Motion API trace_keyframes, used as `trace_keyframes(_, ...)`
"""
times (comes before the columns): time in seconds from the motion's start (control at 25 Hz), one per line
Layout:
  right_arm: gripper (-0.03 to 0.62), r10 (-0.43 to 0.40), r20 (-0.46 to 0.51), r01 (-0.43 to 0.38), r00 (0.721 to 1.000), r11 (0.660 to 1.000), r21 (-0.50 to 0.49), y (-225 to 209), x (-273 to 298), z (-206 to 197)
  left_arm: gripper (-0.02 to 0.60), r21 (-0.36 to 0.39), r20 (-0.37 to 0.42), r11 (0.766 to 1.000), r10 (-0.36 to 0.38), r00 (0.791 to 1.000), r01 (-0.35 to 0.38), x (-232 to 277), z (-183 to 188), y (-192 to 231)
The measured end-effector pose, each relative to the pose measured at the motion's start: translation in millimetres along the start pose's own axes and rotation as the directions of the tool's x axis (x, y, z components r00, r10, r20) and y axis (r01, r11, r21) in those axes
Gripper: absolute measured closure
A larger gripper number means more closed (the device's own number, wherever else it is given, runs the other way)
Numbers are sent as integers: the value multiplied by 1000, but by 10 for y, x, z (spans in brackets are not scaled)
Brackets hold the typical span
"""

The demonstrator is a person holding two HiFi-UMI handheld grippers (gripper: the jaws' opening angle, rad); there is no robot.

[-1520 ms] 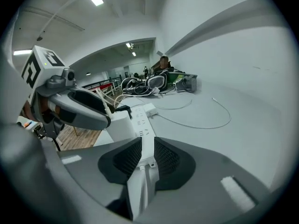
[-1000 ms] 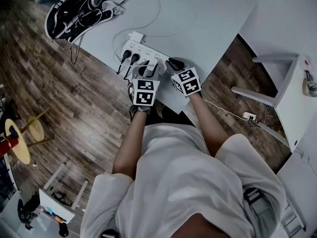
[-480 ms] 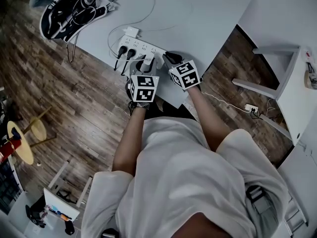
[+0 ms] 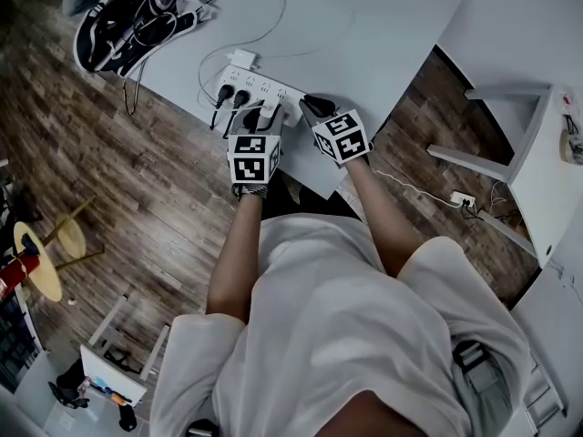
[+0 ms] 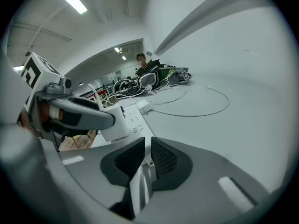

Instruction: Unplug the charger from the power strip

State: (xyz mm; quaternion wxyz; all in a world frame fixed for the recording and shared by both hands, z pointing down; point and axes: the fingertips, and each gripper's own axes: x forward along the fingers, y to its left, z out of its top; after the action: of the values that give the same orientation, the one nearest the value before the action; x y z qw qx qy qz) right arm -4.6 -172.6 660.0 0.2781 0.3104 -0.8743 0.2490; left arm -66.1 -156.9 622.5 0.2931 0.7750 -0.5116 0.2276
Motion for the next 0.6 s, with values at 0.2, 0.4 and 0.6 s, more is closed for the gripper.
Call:
trace_keyframes(0.2,553,-8,2,8,1000,1000,-6,3,-2,-2,437,123,-26,992,40,999,-37,0,1,-35)
trace_keyframes(0.4,559,-17,9,17,1000,1000,-11,-7,-10,4,439,203,-54,978,61,997,-49,20,4,-96)
trace_keyframes(0.6,559,-18,13,18,1000,1000,-10,-1,-6,-3,439,183,-65,982,63,996,-50,21,-6,-80)
